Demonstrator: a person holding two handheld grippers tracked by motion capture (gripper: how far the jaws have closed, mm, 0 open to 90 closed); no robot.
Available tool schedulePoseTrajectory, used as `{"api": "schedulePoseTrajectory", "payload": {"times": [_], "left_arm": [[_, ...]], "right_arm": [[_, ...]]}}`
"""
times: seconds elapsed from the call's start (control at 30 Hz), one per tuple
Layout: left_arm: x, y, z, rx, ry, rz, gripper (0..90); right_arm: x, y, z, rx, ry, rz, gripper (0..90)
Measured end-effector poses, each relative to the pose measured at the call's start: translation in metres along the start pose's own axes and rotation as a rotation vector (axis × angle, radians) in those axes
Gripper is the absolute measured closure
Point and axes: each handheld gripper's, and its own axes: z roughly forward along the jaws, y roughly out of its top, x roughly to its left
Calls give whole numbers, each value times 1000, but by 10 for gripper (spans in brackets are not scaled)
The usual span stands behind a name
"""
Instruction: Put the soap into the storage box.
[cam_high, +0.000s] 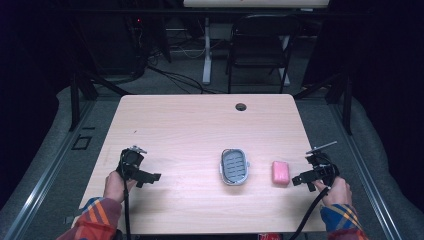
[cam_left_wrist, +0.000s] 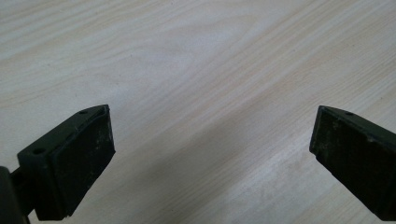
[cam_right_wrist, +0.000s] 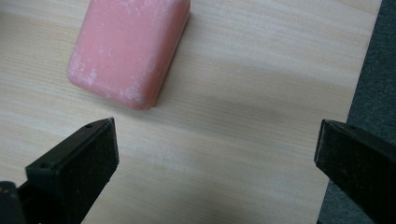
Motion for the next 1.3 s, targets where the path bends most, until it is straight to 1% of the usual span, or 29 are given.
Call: {"api": "schedulePoseTrajectory", "payload": {"times": [0.03,0.07,0.1,0.17,0.27,0.3,0.33,0.37,0.43,0.5,0.53,0.57,0.63,0.67,0.7,0.73,0.77,0.83,0.93,1.03,1.07,1.1,1.13,1.17,1.2,1.23,1.27,1.3], "left_arm": [[1,0,0,-4,2,4,0],[1,0,0,-4,2,4,0],[1,0,-1,-5,3,4,0],[0,0,-1,-5,7,6,0],[0,1,0,-1,4,6,0],[-1,1,0,1,2,9,0],[-1,1,1,0,3,11,0],[-1,2,1,2,2,16,0],[0,1,2,5,-1,7,0],[0,1,2,4,0,5,0],[1,1,2,7,2,6,0],[1,2,2,8,3,7,0],[1,2,2,9,6,12,0],[0,2,2,8,7,11,0],[0,2,2,10,8,13,0],[0,2,2,10,8,13,0],[-1,2,3,10,6,10,0],[0,2,3,10,6,11,0],[1,2,3,14,10,7,0],[0,1,2,9,14,8,0],[-1,1,0,-1,18,13,0],[-1,1,0,-1,19,16,0],[-1,1,0,-1,19,16,0],[-1,1,1,0,17,14,0],[-1,1,1,0,17,14,0],[0,2,1,2,18,17,0],[0,2,1,8,20,22,0],[-1,2,2,9,21,24,0]], "right_arm": [[3,2,-2,4,1,2,0],[3,2,-2,4,1,2,0],[6,4,-4,-3,14,7,0],[9,6,-5,-13,21,11,0],[13,9,-5,-2,26,7,0],[17,13,-4,-9,35,15,0],[18,15,-5,2,36,5,0],[20,17,-5,1,30,13,0],[22,21,-4,1,42,13,0],[24,23,-4,5,34,6,0],[27,26,-2,-3,52,16,0],[28,28,-1,-1,50,18,0],[29,33,1,15,48,6,0],[30,34,4,4,46,20,0],[30,37,5,28,53,1,0],[32,37,7,8,52,23,0],[31,39,8,37,56,6,0],[33,43,11,43,62,12,0],[37,48,13,53,64,4,0],[40,50,15,56,68,5,0],[43,52,15,60,59,-8,0],[44,52,16,43,71,3,0],[44,52,16,43,71,3,0],[43,54,16,74,61,-23,0],[43,54,16,74,61,-23,0],[45,54,18,46,74,7,0],[47,55,21,54,65,2,0],[46,57,21,70,59,-24,0]]}}
